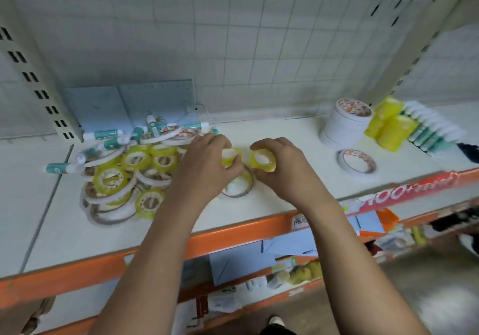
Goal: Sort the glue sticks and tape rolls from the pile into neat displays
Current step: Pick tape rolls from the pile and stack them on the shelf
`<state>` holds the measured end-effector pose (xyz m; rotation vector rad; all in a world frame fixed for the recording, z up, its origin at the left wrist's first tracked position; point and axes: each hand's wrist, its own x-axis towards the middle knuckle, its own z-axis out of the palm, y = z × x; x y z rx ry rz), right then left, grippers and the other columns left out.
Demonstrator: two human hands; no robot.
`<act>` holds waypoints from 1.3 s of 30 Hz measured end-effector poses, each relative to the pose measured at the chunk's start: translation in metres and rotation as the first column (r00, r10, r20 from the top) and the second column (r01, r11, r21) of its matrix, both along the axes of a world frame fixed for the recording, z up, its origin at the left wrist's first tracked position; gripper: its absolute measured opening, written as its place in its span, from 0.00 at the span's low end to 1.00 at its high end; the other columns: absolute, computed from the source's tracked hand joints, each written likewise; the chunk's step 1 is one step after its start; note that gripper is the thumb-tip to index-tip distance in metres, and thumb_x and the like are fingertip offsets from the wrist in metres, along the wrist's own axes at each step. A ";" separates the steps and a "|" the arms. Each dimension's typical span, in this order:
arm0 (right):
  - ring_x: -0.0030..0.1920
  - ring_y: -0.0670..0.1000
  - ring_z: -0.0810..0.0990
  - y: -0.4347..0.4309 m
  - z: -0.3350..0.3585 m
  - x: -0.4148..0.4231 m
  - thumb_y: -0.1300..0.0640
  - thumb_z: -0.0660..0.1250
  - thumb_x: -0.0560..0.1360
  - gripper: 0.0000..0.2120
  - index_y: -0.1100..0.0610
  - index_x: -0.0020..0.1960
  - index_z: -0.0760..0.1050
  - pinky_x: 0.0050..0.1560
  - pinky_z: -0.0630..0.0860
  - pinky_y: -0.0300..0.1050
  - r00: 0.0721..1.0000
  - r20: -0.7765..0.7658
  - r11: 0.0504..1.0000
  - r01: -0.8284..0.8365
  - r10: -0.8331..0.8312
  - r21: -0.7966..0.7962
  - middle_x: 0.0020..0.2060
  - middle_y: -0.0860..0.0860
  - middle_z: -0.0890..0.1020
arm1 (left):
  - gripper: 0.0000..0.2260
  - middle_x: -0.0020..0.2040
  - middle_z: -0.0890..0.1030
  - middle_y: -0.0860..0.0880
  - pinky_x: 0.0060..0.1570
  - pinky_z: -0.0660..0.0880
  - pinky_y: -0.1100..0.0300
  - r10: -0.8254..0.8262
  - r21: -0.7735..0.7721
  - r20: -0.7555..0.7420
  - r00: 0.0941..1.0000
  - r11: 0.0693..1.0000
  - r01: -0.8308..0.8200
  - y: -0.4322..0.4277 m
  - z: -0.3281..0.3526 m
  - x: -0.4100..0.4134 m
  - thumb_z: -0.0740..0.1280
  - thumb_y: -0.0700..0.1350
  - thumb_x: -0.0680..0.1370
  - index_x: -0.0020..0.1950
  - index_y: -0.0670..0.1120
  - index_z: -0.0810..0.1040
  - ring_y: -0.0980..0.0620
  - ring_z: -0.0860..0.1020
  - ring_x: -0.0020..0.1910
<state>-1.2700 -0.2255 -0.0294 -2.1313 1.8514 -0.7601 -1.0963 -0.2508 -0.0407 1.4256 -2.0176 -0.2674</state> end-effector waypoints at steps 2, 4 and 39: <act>0.53 0.54 0.76 0.006 -0.001 -0.027 0.58 0.75 0.68 0.22 0.50 0.61 0.77 0.52 0.69 0.38 0.999 0.001 0.999 0.046 -0.046 0.009 0.52 0.52 0.76 | 0.13 0.51 0.77 0.50 0.50 0.71 0.55 -0.063 0.034 -0.011 0.998 0.997 0.064 0.001 -0.002 -0.027 0.68 0.52 0.74 0.54 0.46 0.78 0.50 0.73 0.55; 0.53 0.54 0.76 0.013 -0.001 -0.054 0.58 0.75 0.68 0.22 0.50 0.61 0.77 0.50 0.68 0.37 0.996 0.008 0.996 0.085 -0.085 0.016 0.51 0.52 0.76 | 0.14 0.53 0.75 0.51 0.50 0.70 0.57 -0.121 0.082 -0.009 0.993 0.989 0.121 0.003 -0.004 -0.056 0.68 0.53 0.74 0.56 0.49 0.78 0.51 0.72 0.56; 0.55 0.52 0.75 -0.030 0.015 -0.393 0.58 0.76 0.69 0.22 0.50 0.62 0.77 0.49 0.63 0.32 0.978 0.041 0.978 0.206 -0.205 -0.023 0.55 0.53 0.74 | 0.17 0.55 0.77 0.47 0.55 0.71 0.54 -0.274 0.055 0.055 0.960 0.961 0.271 -0.048 0.017 -0.394 0.69 0.50 0.75 0.62 0.48 0.80 0.47 0.75 0.56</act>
